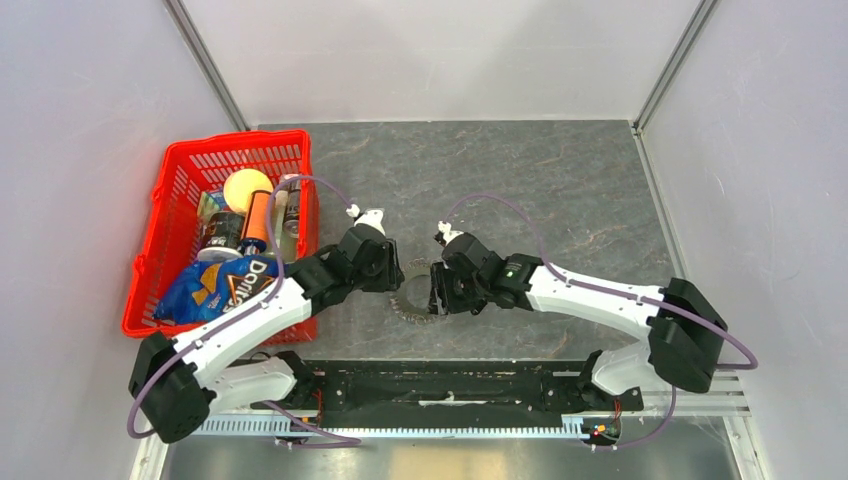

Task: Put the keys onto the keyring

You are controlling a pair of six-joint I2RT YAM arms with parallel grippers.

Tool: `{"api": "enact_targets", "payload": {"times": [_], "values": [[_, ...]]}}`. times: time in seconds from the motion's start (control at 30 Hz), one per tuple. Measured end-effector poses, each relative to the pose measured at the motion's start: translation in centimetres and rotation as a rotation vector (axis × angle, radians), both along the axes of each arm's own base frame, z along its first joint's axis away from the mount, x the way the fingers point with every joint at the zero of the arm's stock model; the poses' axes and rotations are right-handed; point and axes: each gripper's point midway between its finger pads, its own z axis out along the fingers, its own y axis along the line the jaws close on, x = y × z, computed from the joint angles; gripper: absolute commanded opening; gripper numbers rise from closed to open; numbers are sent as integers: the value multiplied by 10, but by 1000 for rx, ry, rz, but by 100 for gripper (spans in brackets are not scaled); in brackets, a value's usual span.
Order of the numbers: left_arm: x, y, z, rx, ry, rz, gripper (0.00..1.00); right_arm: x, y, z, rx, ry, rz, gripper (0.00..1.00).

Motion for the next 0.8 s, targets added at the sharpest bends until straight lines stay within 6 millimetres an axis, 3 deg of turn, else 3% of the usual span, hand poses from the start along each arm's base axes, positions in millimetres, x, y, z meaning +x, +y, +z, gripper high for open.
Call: {"api": "enact_targets", "payload": {"times": [0.37,0.53,0.8], "values": [[-8,6,7,-25,-15,1,50,-3,15,-31,-42,90,-60,45],[-19,-2,2,-64,24,-49,47,4,14,-25,-31,58,-105,45],[-51,-16,-17,-148,135,-162,44,10,-8,3,-15,-32,-161,47]]}}
